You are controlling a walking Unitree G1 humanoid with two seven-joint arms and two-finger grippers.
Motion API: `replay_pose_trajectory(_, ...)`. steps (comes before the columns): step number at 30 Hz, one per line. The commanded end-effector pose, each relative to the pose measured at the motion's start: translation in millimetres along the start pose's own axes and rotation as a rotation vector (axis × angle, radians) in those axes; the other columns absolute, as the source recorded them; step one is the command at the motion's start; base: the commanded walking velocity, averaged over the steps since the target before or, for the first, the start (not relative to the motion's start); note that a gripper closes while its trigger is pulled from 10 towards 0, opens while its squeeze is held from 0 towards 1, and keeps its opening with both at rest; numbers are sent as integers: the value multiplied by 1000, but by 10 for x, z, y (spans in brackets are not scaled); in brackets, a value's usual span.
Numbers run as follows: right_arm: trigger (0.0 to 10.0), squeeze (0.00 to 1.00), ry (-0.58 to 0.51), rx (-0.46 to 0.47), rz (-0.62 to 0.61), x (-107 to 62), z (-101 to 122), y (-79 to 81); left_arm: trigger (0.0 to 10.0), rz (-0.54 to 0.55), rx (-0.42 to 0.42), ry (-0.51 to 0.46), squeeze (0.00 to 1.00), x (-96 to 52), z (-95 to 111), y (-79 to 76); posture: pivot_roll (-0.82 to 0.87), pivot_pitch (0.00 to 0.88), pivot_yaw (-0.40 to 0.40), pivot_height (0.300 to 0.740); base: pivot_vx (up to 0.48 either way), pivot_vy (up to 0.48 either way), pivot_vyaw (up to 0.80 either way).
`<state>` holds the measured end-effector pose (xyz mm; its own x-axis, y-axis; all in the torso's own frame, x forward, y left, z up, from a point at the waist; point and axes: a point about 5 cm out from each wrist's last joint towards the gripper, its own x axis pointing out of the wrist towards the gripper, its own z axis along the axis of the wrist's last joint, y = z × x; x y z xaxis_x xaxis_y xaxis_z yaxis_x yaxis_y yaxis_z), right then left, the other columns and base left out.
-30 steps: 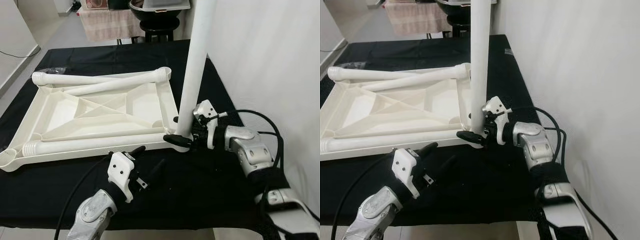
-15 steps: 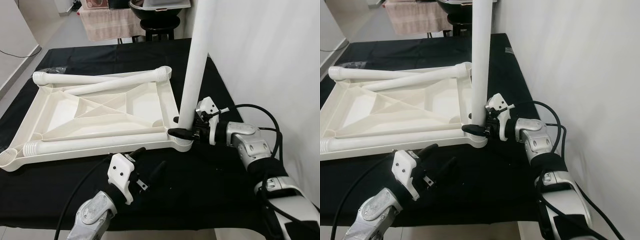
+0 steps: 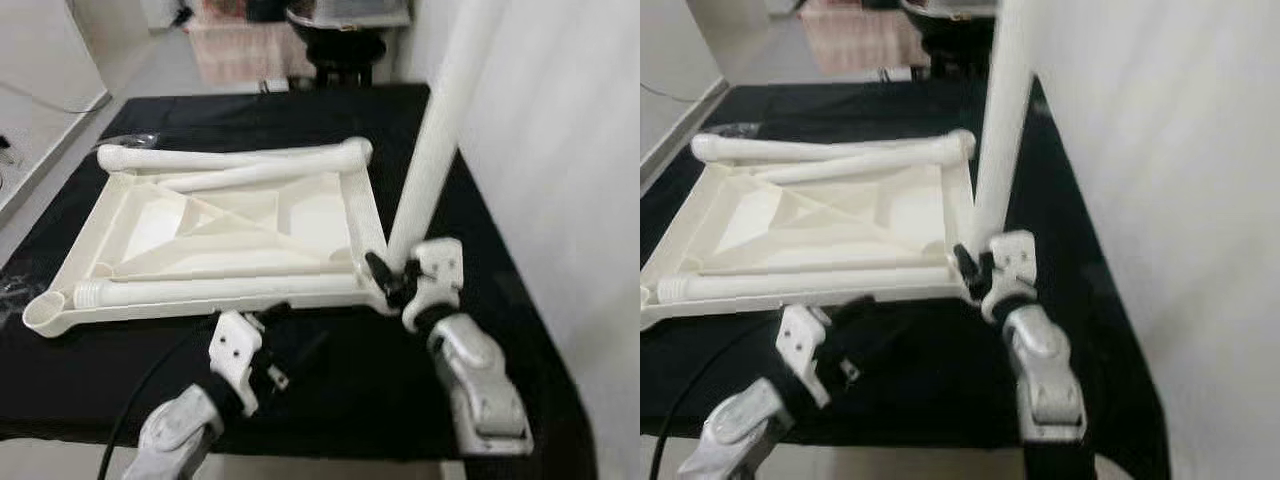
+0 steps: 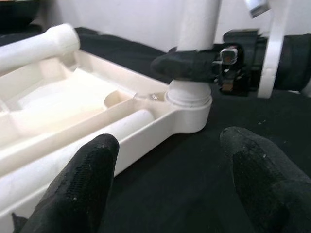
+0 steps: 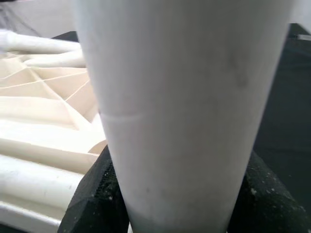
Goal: Building children table
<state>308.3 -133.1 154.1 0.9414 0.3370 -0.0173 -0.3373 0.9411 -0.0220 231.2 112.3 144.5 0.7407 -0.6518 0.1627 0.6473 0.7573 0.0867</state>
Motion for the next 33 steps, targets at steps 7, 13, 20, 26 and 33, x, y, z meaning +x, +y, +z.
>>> replay_pose_trajectory(7,10000,0,176,51,124,-68,-292,162,10000,17,6,15,0,-3,-63,0,-40,154,40,740,0,0,0)
replay_pose_trajectory(13,10000,1000,42,-27,380,51,59,156,10000,11,3,13,0,20,-66,-7,-35,153,42,740,0,0,0)
replay_pose_trajectory(20,10000,0,36,-145,595,338,353,-171,10000,10,-2,3,0,56,-61,-36,-25,154,25,740,0,0,0)
replay_pose_trajectory(26,1725,0,44,-90,662,413,382,-214,10000,15,-2,-4,0,76,-52,-60,-19,158,13,740,0,0,0)
replay_pose_trajectory(33,0,0,58,-89,713,459,335,-250,10000,13,-6,-11,0,84,-39,-87,-18,168,12,740,0,0,0)
